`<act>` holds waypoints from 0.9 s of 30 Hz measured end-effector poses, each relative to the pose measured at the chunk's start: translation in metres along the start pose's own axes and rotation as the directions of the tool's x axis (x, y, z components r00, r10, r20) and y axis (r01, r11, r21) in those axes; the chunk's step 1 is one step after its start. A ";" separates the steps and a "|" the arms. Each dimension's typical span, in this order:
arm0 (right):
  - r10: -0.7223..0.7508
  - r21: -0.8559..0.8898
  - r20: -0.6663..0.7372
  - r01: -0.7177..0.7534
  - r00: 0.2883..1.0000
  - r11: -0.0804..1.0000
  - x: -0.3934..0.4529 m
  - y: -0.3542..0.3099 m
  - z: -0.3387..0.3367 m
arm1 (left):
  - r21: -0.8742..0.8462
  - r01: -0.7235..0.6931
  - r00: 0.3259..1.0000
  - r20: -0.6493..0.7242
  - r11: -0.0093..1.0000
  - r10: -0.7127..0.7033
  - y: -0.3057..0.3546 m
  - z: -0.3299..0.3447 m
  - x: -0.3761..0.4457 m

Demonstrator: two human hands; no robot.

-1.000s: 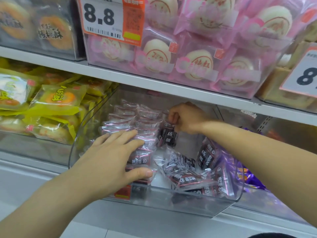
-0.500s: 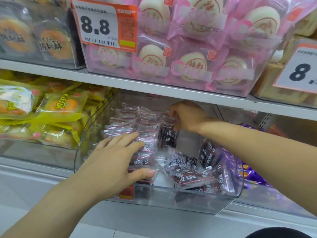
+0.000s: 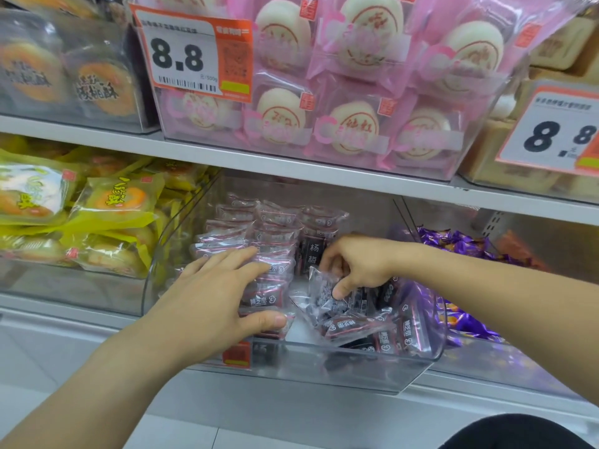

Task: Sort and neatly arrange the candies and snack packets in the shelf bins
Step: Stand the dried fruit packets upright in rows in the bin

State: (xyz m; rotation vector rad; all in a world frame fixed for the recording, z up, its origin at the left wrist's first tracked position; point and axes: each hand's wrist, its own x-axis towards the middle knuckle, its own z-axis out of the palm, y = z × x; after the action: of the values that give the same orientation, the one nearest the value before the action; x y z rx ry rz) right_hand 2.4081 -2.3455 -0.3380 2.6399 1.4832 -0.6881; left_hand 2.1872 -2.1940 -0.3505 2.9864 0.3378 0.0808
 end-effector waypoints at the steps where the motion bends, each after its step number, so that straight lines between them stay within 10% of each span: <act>1: -0.018 -0.009 -0.056 0.017 0.998 1.000 -0.006 -0.002 -0.005 | -0.017 0.005 1.000 -0.002 1.000 -0.005 0.000 -0.001 0.000; 5: -0.106 0.023 -0.401 0.126 0.910 0.992 -0.046 -0.013 -0.020 | -0.137 -0.019 0.998 -0.058 0.990 0.011 0.000 -0.003 0.003; 10: 0.043 0.548 -0.620 0.394 0.783 0.738 -0.094 -0.037 -0.001 | -0.541 -0.152 0.917 -0.390 0.827 -0.086 0.025 -0.018 -0.010; 15: 0.112 0.840 -0.530 0.501 0.841 0.209 -0.101 -0.067 0.018 | -0.722 -0.227 0.869 -0.454 0.654 -0.199 0.056 -0.023 -0.021; 20: 0.133 0.938 -0.345 0.337 0.929 0.082 -0.104 -0.068 0.009 | -0.481 -0.164 0.785 -0.592 0.861 -0.181 0.053 -0.021 -0.018; 24: 0.239 0.938 -0.324 0.343 0.915 -0.043 -0.096 -0.067 0.016 | -0.282 -0.209 0.890 -0.452 0.937 0.062 0.059 -0.013 -0.016; 27: 0.159 0.950 -0.313 0.306 0.936 0.065 -0.100 -0.052 0.018 | -0.408 -0.210 0.905 -0.425 0.888 0.019 0.057 -0.017 -0.026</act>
State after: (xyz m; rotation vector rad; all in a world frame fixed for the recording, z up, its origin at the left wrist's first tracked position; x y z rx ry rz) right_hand 2.3146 -2.4022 -0.3059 3.8317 1.4326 -2.0640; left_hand 2.1736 -2.2531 -0.3270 2.5015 0.1470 0.7091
